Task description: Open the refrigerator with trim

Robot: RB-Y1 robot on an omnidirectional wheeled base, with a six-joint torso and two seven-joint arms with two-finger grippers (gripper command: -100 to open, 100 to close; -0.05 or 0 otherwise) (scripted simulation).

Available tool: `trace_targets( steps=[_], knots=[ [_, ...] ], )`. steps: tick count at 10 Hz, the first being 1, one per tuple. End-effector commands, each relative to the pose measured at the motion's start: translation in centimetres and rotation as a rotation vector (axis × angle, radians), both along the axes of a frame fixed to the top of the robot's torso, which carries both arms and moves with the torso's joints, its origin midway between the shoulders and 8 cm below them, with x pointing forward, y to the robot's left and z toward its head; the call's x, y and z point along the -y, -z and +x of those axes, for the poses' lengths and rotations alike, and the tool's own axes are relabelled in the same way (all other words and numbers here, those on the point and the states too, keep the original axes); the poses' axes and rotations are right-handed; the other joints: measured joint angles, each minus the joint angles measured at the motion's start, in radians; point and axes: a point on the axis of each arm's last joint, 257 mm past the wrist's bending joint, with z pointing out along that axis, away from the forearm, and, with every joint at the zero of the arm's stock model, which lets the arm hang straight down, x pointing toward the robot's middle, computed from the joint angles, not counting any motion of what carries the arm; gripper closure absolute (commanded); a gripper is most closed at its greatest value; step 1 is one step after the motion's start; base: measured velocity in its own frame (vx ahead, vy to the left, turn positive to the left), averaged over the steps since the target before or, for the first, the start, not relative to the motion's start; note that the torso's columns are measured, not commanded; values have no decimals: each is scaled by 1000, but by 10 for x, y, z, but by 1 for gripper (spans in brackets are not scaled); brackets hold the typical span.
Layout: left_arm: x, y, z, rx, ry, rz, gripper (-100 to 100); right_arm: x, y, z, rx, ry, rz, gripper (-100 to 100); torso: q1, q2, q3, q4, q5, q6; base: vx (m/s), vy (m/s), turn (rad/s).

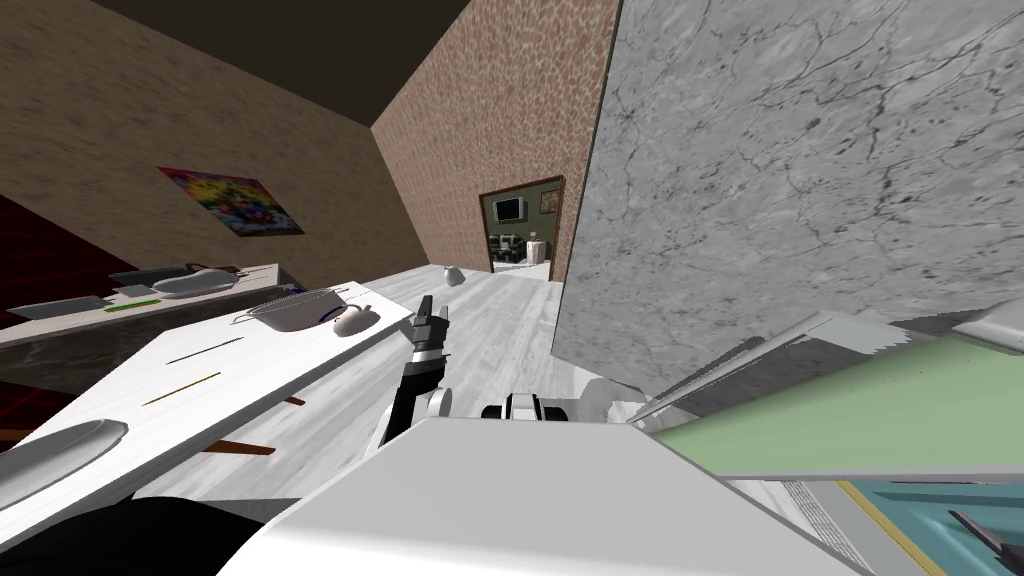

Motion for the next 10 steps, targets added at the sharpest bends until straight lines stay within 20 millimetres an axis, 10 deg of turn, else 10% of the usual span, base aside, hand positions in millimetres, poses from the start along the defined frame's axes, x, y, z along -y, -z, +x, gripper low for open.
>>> trace_targets(
  steps=[1, 3, 6, 10],
  knots=[
    [0, 0, 0, 0, 0, 0, 0, -5, 35, 33, 34, -50, 82, -100, 5, 6, 4, 2, 1, -1, -149, 102, 92],
    [0, 0, 0, 0, 0, 0, 0, -2, 53, 56, 37, -78, 112, -100, 1, 1, 1, 1, 0, 0, -44, 61, -16],
    [0, 0, 0, 0, 0, 0, 0, 21, 68, 23, -9, -8, 111, -100, -3, -2, -2, -1, -1, 0, 16, -2, 2],
    [0, 0, 0, 0, 0, 0, 0, 7, 103, 82, -4, -108, 190, -100, 3, 1, 1, 1, 0, -1, -87, 74, 55]
  ],
)
